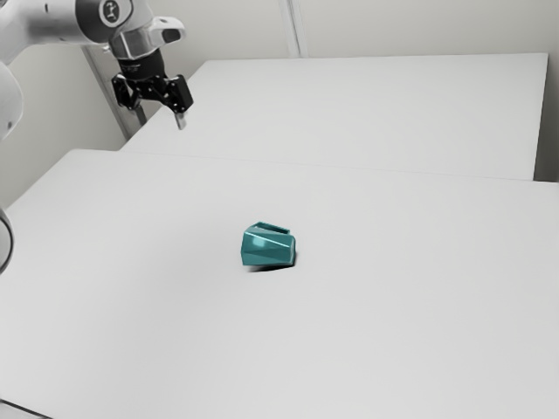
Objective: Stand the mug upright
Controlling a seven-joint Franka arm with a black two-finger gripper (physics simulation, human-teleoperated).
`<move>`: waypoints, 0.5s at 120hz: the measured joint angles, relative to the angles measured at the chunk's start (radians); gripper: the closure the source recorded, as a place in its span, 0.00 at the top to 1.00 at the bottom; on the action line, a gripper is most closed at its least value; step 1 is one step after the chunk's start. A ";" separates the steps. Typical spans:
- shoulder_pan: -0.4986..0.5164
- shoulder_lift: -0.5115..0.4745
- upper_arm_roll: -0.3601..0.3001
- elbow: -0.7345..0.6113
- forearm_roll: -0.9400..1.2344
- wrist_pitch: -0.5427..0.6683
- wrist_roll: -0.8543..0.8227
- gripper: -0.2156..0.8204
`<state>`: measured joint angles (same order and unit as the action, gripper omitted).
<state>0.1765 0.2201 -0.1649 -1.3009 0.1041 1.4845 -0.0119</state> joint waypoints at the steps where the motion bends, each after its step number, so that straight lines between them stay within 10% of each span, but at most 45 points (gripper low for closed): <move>1: -0.001 -0.001 -0.001 0.000 0.002 0.000 0.000 0.79; 32: -0.020 -0.033 0.062 -0.200 -0.018 0.143 0.010 0.79; 60: -0.006 -0.014 0.117 -0.476 -0.559 0.504 0.157 0.79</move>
<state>0.1707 0.2066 -0.0483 -1.7765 -0.4552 1.9880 0.1448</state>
